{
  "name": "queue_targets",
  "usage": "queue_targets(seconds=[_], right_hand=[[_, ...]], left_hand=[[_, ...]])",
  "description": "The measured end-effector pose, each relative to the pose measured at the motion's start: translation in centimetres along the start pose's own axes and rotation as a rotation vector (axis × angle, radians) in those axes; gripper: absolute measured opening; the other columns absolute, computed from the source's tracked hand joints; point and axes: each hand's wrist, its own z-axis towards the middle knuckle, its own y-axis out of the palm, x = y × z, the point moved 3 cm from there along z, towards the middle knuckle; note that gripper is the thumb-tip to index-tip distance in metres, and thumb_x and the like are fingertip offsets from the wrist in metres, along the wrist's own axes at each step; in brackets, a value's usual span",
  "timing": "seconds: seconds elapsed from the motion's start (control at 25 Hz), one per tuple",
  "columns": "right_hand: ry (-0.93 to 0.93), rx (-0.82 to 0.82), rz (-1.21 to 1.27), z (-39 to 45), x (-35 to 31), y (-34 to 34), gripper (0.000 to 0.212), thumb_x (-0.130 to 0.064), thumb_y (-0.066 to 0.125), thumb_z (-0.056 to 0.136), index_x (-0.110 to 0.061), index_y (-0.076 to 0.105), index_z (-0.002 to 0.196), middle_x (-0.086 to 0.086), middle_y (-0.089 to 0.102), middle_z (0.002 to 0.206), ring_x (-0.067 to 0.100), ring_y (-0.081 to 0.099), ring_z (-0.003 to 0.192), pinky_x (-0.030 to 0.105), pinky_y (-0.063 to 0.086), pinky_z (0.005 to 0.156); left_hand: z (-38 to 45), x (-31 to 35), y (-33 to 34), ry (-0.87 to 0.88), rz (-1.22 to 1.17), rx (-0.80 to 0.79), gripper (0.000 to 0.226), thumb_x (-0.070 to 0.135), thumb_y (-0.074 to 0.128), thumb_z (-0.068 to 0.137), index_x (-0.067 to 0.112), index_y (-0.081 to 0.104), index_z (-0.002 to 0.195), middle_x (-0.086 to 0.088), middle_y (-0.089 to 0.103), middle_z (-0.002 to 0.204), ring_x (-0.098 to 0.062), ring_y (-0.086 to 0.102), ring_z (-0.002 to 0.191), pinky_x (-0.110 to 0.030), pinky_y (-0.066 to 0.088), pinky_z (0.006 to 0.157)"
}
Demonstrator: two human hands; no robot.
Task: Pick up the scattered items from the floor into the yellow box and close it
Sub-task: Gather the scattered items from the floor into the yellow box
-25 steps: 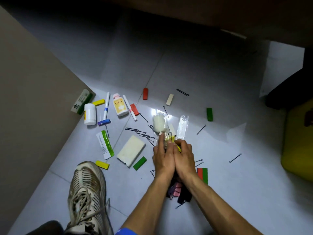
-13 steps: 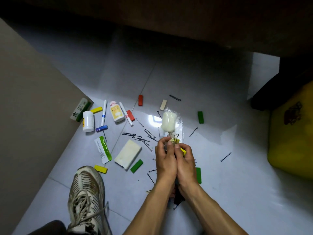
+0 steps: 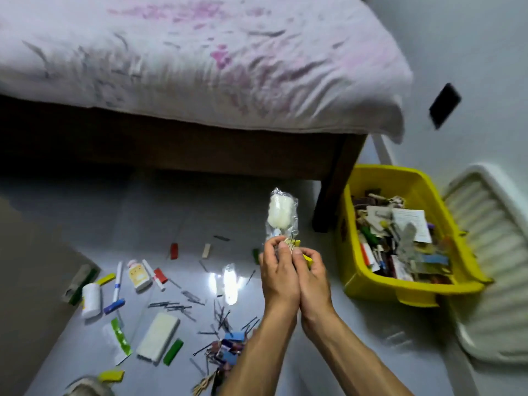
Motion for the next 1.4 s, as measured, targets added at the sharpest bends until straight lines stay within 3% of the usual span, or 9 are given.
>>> queue_targets(seconds=[0.12, 0.32, 0.48, 0.6, 0.68, 0.76, 0.96, 1.24, 1.4], right_hand=[[-0.049, 0.089, 0.076, 3.0, -4.2, -7.2, 0.013, -0.03, 0.057, 0.097, -0.02, 0.062, 0.103, 0.009, 0.072, 0.099, 0.024, 0.069, 0.094, 0.038, 0.056, 0.079], [-0.117, 0.327, 0.02, 9.9, -7.3, -16.4, 0.015, -0.037, 0.059, 0.095, -0.022, 0.062, 0.097, 0.003, 0.072, 0.097, 0.021, 0.068, 0.093, 0.03, 0.053, 0.071], [-0.019, 0.353, -0.145, 14.6, -7.3, -19.4, 0.034, -0.05, 0.047, 0.097, -0.021, 0.064, 0.096, -0.002, 0.066, 0.104, 0.022, 0.061, 0.098, 0.037, 0.049, 0.085], [-0.023, 0.373, -0.303, 14.5, -6.5, -19.2, 0.045, -0.051, 0.035, 0.1, -0.023, 0.061, 0.125, -0.002, 0.058, 0.113, 0.022, 0.053, 0.11, 0.033, 0.037, 0.086], [-0.107, 0.36, -0.345, 12.9, -6.0, -17.4, 0.048, -0.049, 0.034, 0.101, -0.024, 0.053, 0.137, 0.001, 0.057, 0.13, 0.016, 0.055, 0.118, 0.03, 0.038, 0.089], [-0.162, 0.27, -0.371, 10.5, -5.2, -14.0, 0.046, -0.047, 0.035, 0.102, -0.023, 0.052, 0.137, 0.002, 0.058, 0.127, 0.003, 0.06, 0.109, 0.023, 0.044, 0.087], [-0.145, -0.038, -0.389, 4.2, -1.0, -4.5, 0.046, -0.048, 0.039, 0.101, -0.027, 0.048, 0.14, -0.001, 0.052, 0.141, 0.019, 0.048, 0.127, 0.039, 0.04, 0.106], [-0.048, -0.309, -0.423, -0.4, 3.1, 5.3, 0.039, -0.048, 0.04, 0.1, -0.026, 0.056, 0.129, -0.01, 0.056, 0.118, 0.016, 0.054, 0.118, 0.041, 0.044, 0.105], [0.039, -0.411, -0.514, -1.3, 7.6, 8.6, 0.044, -0.049, 0.038, 0.101, -0.022, 0.055, 0.131, -0.002, 0.056, 0.132, 0.016, 0.053, 0.12, 0.044, 0.043, 0.106]], left_hand=[[-1.5, 3.1, 8.1, 0.038, 0.033, -0.103, 0.016, 0.032, 0.039, 0.103, 0.04, 0.053, 0.104, -0.001, 0.052, 0.115, -0.013, 0.055, 0.098, -0.037, 0.048, 0.09], [0.0, 4.8, 19.9, 0.017, 0.043, -0.342, 0.021, 0.026, 0.042, 0.101, 0.026, 0.057, 0.117, -0.008, 0.056, 0.129, -0.024, 0.053, 0.116, -0.041, 0.043, 0.102], [3.8, 4.0, 22.3, -0.003, 0.13, -0.509, 0.041, 0.038, 0.037, 0.104, 0.021, 0.055, 0.136, -0.003, 0.053, 0.142, -0.021, 0.049, 0.128, -0.035, 0.036, 0.11], [5.6, 1.7, 18.6, 0.024, 0.177, -0.481, 0.043, 0.043, 0.035, 0.103, 0.024, 0.056, 0.135, -0.001, 0.057, 0.139, -0.02, 0.052, 0.127, -0.04, 0.039, 0.11], [5.5, 1.1, 15.1, 0.043, 0.147, -0.427, 0.041, 0.04, 0.036, 0.104, 0.025, 0.056, 0.136, 0.001, 0.056, 0.139, -0.013, 0.052, 0.125, -0.033, 0.04, 0.107], [5.0, 0.5, 10.8, 0.013, 0.117, -0.296, 0.042, 0.039, 0.038, 0.104, 0.026, 0.048, 0.143, 0.004, 0.048, 0.145, -0.007, 0.043, 0.127, -0.024, 0.034, 0.103], [3.3, -2.4, -1.0, -0.06, 0.151, -0.119, 0.047, 0.041, 0.036, 0.104, 0.025, 0.041, 0.147, 0.005, 0.042, 0.152, -0.011, 0.039, 0.137, -0.024, 0.029, 0.107], [3.2, -6.2, -13.2, -0.171, 0.136, 0.077, 0.048, 0.046, 0.036, 0.102, 0.028, 0.044, 0.145, 0.005, 0.045, 0.15, -0.012, 0.043, 0.133, -0.025, 0.032, 0.103], [3.2, -11.0, -17.9, -0.279, 0.167, 0.127, 0.047, 0.048, 0.036, 0.102, 0.031, 0.044, 0.145, 0.005, 0.044, 0.151, -0.014, 0.043, 0.133, -0.024, 0.03, 0.097]])
